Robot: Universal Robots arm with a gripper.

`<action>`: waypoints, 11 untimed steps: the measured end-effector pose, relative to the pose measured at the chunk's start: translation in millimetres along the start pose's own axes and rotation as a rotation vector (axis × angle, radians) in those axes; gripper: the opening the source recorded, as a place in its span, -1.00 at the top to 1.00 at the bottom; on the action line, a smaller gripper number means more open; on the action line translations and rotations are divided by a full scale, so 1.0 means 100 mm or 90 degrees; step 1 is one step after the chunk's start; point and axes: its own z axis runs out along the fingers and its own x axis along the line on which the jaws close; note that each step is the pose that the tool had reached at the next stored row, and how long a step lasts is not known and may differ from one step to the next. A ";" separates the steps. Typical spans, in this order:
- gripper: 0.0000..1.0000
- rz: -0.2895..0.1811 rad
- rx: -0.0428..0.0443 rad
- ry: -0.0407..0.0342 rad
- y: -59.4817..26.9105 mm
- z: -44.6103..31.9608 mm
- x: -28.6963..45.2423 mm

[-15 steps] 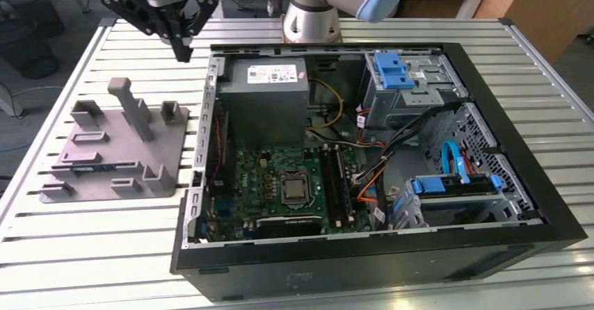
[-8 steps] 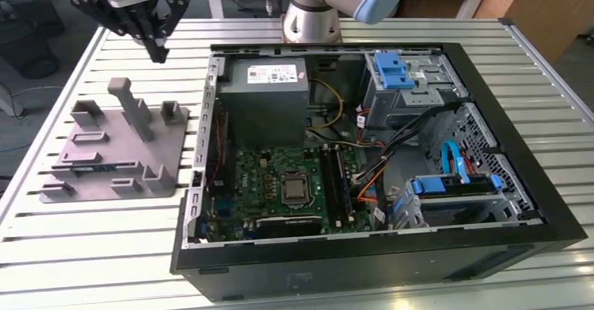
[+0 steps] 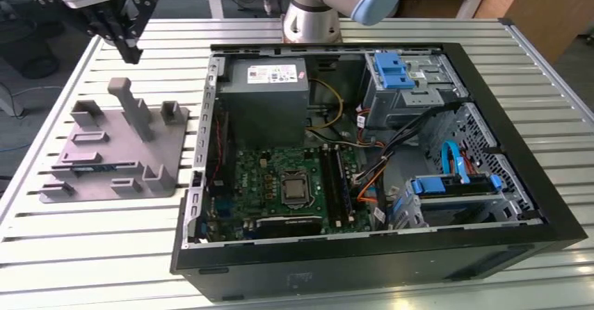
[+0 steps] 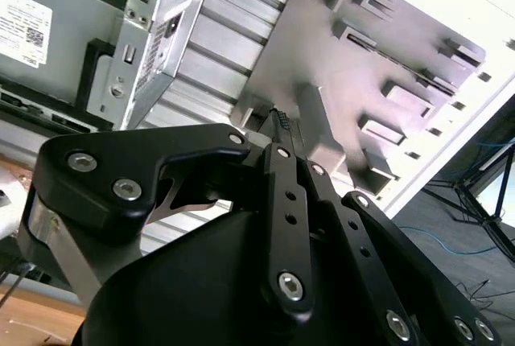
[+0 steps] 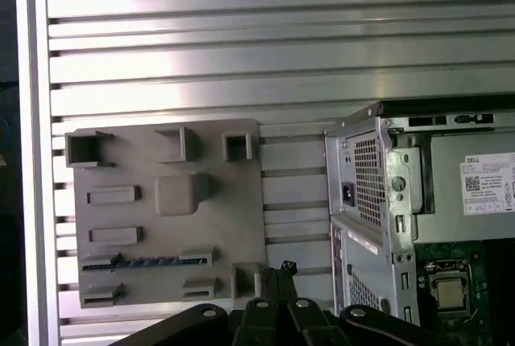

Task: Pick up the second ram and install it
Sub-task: 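Reach for the second ram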

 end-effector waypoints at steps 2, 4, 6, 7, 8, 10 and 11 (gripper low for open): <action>0.80 0.000 0.0000 0.0001 -0.006 -0.002 0.071; 0.80 0.000 0.0000 0.0000 -0.012 -0.003 0.145; 0.80 0.000 0.0000 0.0000 -0.017 -0.004 0.219; 0.80 0.000 0.0000 0.0001 -0.020 -0.004 0.255; 0.80 0.000 0.0001 0.0000 -0.022 -0.003 0.283; 0.80 0.000 0.0000 0.0001 -0.026 0.002 0.330; 0.80 0.000 0.0001 0.0001 -0.028 0.005 0.352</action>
